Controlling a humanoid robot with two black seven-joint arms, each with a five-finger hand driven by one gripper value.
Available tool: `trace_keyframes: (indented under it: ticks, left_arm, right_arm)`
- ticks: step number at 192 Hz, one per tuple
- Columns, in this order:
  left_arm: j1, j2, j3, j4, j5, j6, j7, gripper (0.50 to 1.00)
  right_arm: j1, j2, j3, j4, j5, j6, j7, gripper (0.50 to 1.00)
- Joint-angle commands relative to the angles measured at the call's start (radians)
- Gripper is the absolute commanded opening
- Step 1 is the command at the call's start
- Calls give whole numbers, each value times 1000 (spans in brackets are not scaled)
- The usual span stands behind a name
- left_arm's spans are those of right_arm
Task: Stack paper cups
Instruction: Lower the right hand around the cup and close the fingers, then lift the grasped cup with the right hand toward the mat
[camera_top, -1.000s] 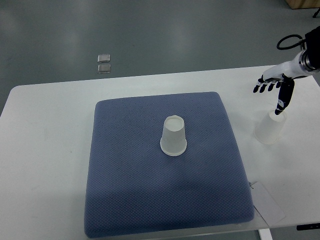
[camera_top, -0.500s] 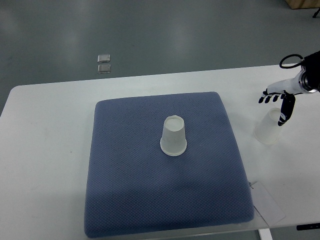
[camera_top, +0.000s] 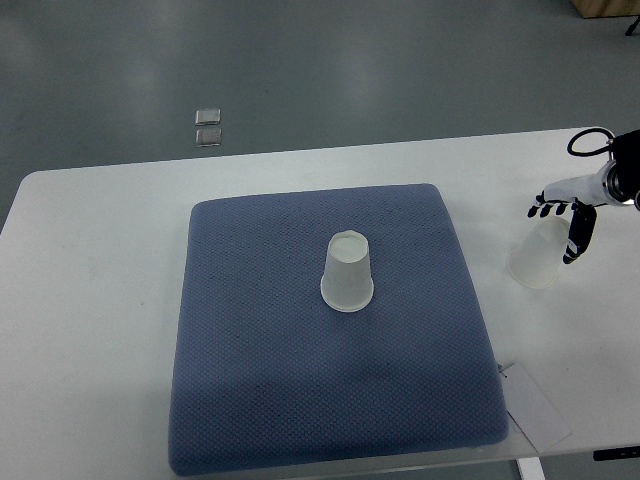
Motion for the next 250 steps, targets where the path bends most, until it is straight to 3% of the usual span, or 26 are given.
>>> trace_keyframes:
  ticks: [1, 46, 164, 217, 250]
  left_arm:
    - [1, 0, -1, 0, 0, 0, 0, 1000]
    - [-1, 0, -1, 0, 0, 0, 0, 1000]
    - [1, 0, -1, 0, 1, 0, 0, 1000]
    - [1, 0, -1, 0, 0, 0, 0, 1000]
    - [1, 0, -1, 0, 0, 0, 0, 1000]
  right_arm:
    - [-15, 6, 0, -8, 0, -15, 0, 895]
    - [-30, 13, 0, -22, 0, -32, 1, 830]
    - [-47, 38, 5, -42, 0, -55, 1, 801]
    - [-52, 43, 5, -48, 0, -56, 1, 688]
    - [-49, 44, 6, -48, 3, -58, 1, 678]
